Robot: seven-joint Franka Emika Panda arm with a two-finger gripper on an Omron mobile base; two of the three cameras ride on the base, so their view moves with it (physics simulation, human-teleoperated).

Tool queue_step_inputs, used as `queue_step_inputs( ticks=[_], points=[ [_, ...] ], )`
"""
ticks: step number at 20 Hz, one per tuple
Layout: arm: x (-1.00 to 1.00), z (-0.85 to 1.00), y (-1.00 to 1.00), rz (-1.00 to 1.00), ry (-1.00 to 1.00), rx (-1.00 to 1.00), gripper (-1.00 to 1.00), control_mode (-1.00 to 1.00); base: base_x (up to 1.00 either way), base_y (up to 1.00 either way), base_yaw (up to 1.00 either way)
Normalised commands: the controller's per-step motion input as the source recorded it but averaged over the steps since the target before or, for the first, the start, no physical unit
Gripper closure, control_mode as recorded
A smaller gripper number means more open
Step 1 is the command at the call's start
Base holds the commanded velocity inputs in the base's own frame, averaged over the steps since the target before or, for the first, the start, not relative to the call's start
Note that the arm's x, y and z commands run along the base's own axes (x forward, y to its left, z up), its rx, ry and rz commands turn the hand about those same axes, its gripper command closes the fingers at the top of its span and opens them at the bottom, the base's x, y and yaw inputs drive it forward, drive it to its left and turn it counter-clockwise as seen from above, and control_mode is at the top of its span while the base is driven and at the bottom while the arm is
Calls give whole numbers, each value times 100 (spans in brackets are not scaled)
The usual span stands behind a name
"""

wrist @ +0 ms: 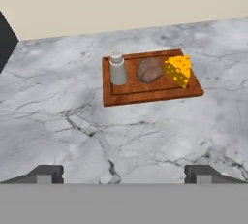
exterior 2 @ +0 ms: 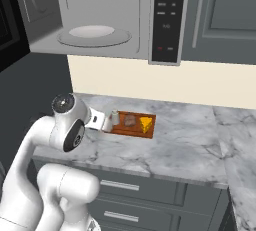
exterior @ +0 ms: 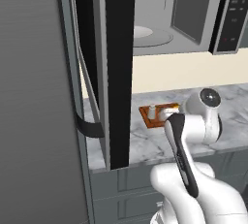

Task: Retrieve the reheated potato from the microwave, then place the potato, cheese, and condiment on the cutting board.

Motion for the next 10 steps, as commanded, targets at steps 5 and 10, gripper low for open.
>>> queue_step_inputs(
  ticks=[5,10],
  points=[
    [-49,83,0,0,20,4,-100,-100,0,0,0],
    [-58,62,0,0,16,3,-100,-100,0,0,0]
  ],
)
